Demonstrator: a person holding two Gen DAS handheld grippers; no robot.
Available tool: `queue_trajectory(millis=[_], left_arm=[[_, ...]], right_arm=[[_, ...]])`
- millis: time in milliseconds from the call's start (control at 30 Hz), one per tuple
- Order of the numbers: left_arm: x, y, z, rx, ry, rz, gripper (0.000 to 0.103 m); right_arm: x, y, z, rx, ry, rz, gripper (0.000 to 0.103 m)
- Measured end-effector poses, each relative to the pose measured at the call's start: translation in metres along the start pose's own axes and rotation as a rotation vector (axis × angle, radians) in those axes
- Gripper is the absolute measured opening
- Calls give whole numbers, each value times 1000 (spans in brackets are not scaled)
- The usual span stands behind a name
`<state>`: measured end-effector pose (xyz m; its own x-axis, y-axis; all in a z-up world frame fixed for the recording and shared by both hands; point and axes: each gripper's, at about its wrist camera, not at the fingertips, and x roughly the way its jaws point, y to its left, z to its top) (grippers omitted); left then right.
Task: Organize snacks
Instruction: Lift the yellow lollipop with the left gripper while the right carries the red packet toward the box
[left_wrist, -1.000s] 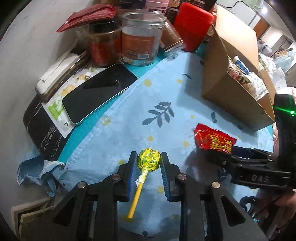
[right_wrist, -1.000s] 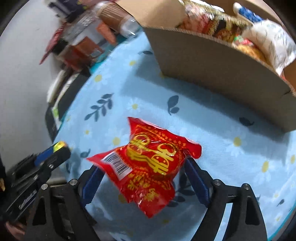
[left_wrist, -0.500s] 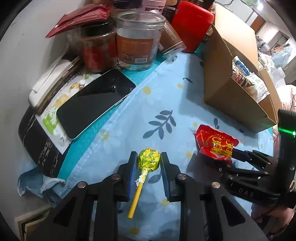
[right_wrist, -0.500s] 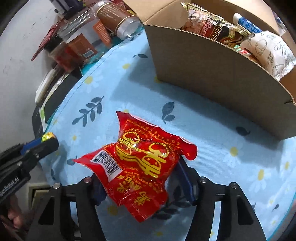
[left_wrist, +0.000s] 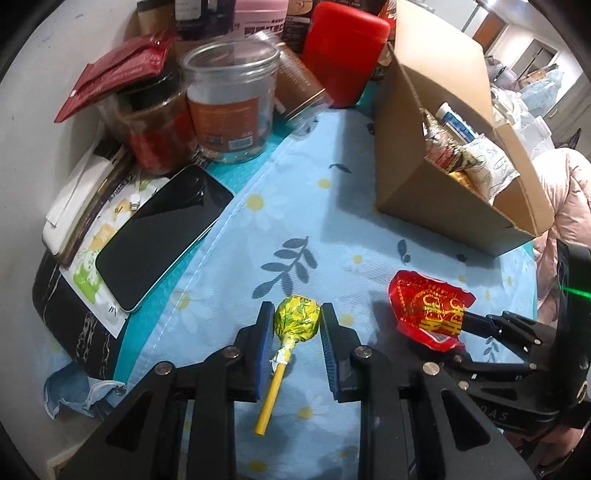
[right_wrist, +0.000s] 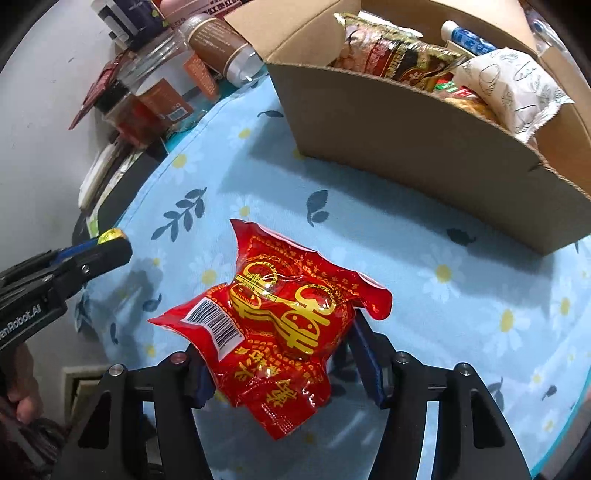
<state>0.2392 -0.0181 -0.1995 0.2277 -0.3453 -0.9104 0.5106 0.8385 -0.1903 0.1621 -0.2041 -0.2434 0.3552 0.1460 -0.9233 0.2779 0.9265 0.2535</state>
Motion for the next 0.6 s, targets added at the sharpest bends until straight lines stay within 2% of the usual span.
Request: queue_trajectory(millis=[233, 367, 600], left_arm=[[-22, -26, -7, -46, -67, 60, 25], [-36, -48, -22, -100, -104, 106, 25], [-56, -84, -54, -192, -176, 103, 25]], right_arm=[[-18, -9, -8, -41, -24, 60, 62], [-24, -18, -15, -95, -24, 103, 62], [-53, -36, -34, -194, -51, 110, 62]])
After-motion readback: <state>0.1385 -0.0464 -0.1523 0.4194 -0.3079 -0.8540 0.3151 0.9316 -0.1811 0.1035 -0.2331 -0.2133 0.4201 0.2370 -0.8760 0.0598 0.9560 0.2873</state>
